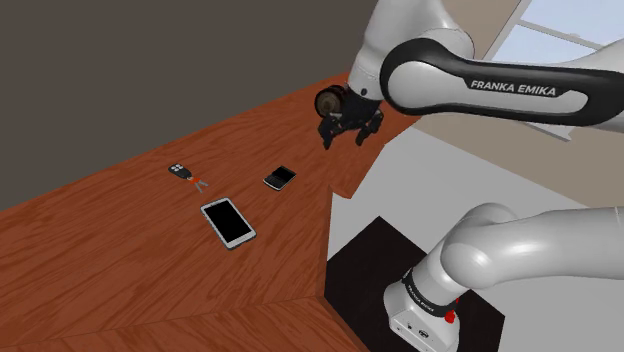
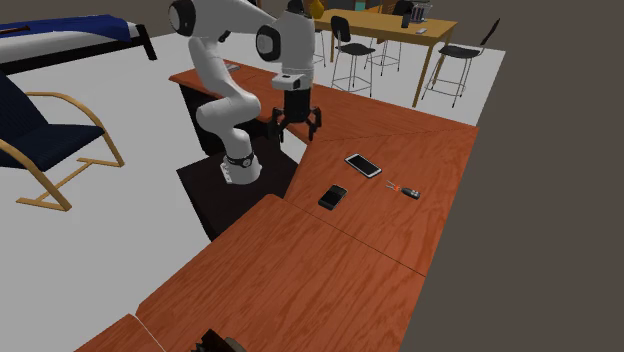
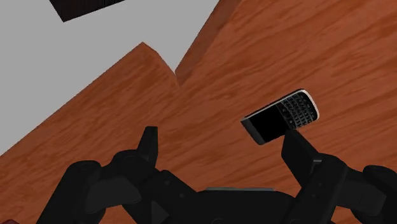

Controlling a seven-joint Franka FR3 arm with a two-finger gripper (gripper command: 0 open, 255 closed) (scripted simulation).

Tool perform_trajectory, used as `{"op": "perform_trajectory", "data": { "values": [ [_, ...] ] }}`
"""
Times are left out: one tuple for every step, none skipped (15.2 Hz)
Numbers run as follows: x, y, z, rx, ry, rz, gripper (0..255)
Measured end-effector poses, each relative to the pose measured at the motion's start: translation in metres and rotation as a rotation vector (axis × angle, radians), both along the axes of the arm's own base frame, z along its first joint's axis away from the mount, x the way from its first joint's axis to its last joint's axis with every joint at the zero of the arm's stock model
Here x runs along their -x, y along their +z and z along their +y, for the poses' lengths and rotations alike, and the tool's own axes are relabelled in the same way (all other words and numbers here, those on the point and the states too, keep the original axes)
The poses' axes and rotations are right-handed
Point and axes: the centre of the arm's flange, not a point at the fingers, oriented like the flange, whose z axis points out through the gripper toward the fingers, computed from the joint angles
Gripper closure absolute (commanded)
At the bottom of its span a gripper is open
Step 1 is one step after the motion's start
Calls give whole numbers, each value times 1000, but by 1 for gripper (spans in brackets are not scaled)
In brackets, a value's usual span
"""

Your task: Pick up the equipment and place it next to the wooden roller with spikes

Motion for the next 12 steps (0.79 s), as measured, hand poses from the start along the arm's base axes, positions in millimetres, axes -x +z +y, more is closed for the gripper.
{"op": "perform_trajectory", "data": {
  "values": [
    [-5, -9, 5, -3, -46, -6, 0],
    [-13, -18, 11, -6, -93, -12, 0],
    [-20, -29, 16, -9, -140, -18, 0],
    [-29, -40, 21, -12, -186, -24, 0],
    [-37, -49, 27, -15, -233, -29, 0],
    [-43, -59, 34, -18, -279, -35, 0],
    [-54, -68, 39, -22, -326, -42, 0],
    [-63, -76, 46, -25, -372, -47, 0],
    [-71, -86, 47, -29, -421, -53, 0],
    [-78, -94, 49, -31, -467, -59, 0],
    [-86, -105, 57, -34, -510, -65, 0],
    [-94, -111, 59, -36, -560, -71, 0]
  ]
}}
